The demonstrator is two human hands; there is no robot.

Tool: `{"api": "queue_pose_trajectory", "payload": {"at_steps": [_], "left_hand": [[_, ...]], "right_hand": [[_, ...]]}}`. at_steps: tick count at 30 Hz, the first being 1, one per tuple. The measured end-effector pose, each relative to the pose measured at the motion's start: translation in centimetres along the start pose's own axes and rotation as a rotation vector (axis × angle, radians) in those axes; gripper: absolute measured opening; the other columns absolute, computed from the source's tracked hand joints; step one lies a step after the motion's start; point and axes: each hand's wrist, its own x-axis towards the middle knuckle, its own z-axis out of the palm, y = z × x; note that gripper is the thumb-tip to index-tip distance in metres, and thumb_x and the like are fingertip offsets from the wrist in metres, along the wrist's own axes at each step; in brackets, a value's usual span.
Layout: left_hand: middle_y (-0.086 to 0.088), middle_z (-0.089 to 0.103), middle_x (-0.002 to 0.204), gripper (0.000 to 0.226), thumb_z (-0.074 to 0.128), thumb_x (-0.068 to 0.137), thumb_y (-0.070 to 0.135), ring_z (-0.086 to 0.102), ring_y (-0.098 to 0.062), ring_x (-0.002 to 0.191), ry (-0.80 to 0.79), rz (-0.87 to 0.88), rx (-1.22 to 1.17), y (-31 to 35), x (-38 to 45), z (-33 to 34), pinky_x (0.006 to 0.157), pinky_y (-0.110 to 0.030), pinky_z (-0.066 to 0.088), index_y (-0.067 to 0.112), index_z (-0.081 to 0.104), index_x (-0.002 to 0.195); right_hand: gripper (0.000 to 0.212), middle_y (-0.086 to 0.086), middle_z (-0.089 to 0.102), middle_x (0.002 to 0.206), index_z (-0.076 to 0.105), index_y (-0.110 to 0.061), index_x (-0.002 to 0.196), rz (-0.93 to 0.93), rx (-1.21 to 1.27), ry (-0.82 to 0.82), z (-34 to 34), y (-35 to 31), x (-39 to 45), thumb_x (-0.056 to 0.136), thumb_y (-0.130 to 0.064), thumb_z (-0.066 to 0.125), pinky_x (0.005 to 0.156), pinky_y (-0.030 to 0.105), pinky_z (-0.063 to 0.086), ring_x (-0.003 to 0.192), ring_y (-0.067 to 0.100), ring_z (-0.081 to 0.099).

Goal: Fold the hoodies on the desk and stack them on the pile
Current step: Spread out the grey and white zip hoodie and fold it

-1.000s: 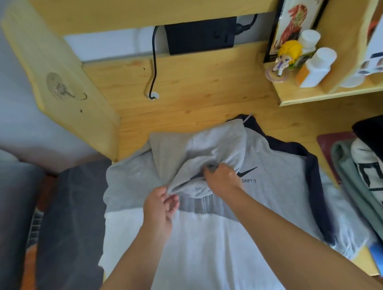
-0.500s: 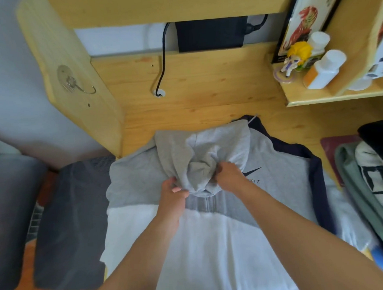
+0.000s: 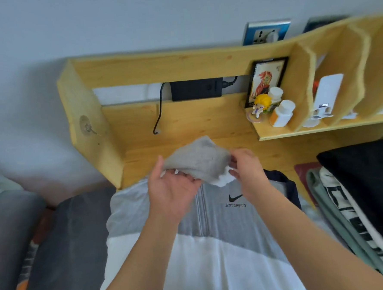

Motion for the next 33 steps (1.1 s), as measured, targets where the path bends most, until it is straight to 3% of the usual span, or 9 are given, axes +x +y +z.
{"api": "queue_pose_trajectory", "payload": {"at_steps": [4, 6, 12, 16, 20, 23, 25, 28, 33], "left_hand": [[-0.026, 0.055, 0.144, 0.07, 0.051, 0.1, 0.051, 0.055, -0.04, 0.133, -0.096, -0.002, 0.063, 0.7, -1.0, 4.1, 0.114, -0.05, 0.04, -0.004, 0.048, 0.145], [-0.028, 0.052, 0.146, 0.074, 0.052, 0.1, 0.051, 0.051, -0.041, 0.137, -0.145, -0.031, 0.022, 0.6, -0.9, 5.2, 0.122, -0.05, 0.03, -0.007, 0.045, 0.146], [-0.016, 0.062, 0.136, 0.044, 0.058, 0.099, 0.035, 0.061, -0.032, 0.124, -0.026, 0.149, 0.233, 0.5, -0.4, 6.8, 0.109, -0.056, 0.044, 0.009, 0.057, 0.135], [-0.007, 0.062, 0.123, 0.013, 0.063, 0.099, 0.022, 0.059, -0.017, 0.094, 0.373, 0.15, 1.201, 1.6, -0.8, 5.3, 0.076, -0.032, 0.049, 0.015, 0.059, 0.11], [-0.004, 0.047, 0.128, 0.069, 0.077, 0.081, 0.047, 0.047, -0.026, 0.121, 0.336, 0.756, 2.081, 1.7, 1.7, 3.9, 0.098, -0.038, 0.045, 0.018, 0.045, 0.134], [-0.005, 0.063, 0.121, 0.051, 0.068, 0.089, 0.048, 0.06, -0.03, 0.116, 0.211, 0.674, 2.126, 2.3, 4.9, 5.6, 0.093, -0.047, 0.053, 0.019, 0.055, 0.13], [-0.008, 0.069, 0.1, 0.016, 0.059, 0.098, 0.025, 0.067, -0.031, 0.092, 0.282, 0.767, 2.046, 3.6, 6.2, 6.3, 0.077, -0.043, 0.057, 0.016, 0.064, 0.111], [-0.005, 0.066, 0.091, 0.019, 0.052, 0.097, 0.004, 0.064, -0.026, 0.081, 0.343, 0.805, 1.899, 5.7, 6.4, 7.2, 0.063, -0.035, 0.051, 0.019, 0.062, 0.1], [0.007, 0.058, 0.079, 0.02, 0.056, 0.094, 0.044, 0.059, -0.016, 0.069, 0.046, 0.835, 2.255, 5.8, 4.7, 9.1, 0.057, -0.032, 0.045, 0.025, 0.05, 0.093]], "right_hand": [[0.083, -0.005, 0.039, 0.147, 0.03, -0.029, 0.153, -0.579, -0.577, -0.326, 0.4, 0.4, -3.4, 0.08, -0.028, 0.068, 0.11, 0.026, 0.036, 0.134, 0.009, 0.039], [0.104, 0.002, 0.034, 0.155, 0.011, -0.021, 0.16, -0.679, -0.838, -0.257, 1.3, 1.4, -2.7, 0.079, -0.026, 0.075, 0.114, 0.036, 0.033, 0.139, 0.018, 0.034], [0.034, 0.008, 0.071, 0.102, 0.068, -0.018, 0.12, -0.606, -0.887, 0.154, 2.3, -4.7, 1.2, 0.092, -0.005, 0.052, 0.073, 0.029, 0.047, 0.097, 0.031, 0.067], [0.039, 0.01, 0.072, 0.099, 0.072, -0.015, 0.107, -0.585, -0.928, -0.042, 1.7, -8.5, 2.3, 0.088, 0.001, 0.042, 0.075, 0.036, 0.052, 0.093, 0.031, 0.064], [0.019, 0.011, 0.069, 0.091, 0.069, -0.005, 0.095, -0.547, -1.008, -0.23, 2.7, -10.7, 2.6, 0.091, -0.003, 0.05, 0.056, 0.03, 0.041, 0.085, 0.027, 0.062], [0.003, 0.003, 0.064, 0.081, 0.065, -0.01, 0.088, -0.541, -0.977, -0.315, 3.2, -11.0, 2.5, 0.09, -0.01, 0.063, 0.055, 0.026, 0.039, 0.078, 0.021, 0.059], [0.019, -0.002, 0.06, 0.08, 0.062, -0.012, 0.095, -0.556, -1.026, -0.318, 3.0, -11.1, 2.1, 0.086, -0.023, 0.075, 0.054, 0.025, 0.038, 0.074, 0.015, 0.057], [0.035, -0.001, 0.056, 0.083, 0.049, -0.018, 0.097, -0.671, -1.389, -0.177, 2.3, -10.9, 2.2, 0.084, -0.034, 0.076, 0.054, 0.031, 0.04, 0.078, 0.023, 0.06], [0.011, 0.006, 0.055, 0.087, 0.053, -0.018, 0.099, -0.627, -1.364, 0.067, 2.4, -10.9, 2.7, 0.089, -0.015, 0.056, 0.065, 0.036, 0.046, 0.083, 0.031, 0.057]]}}
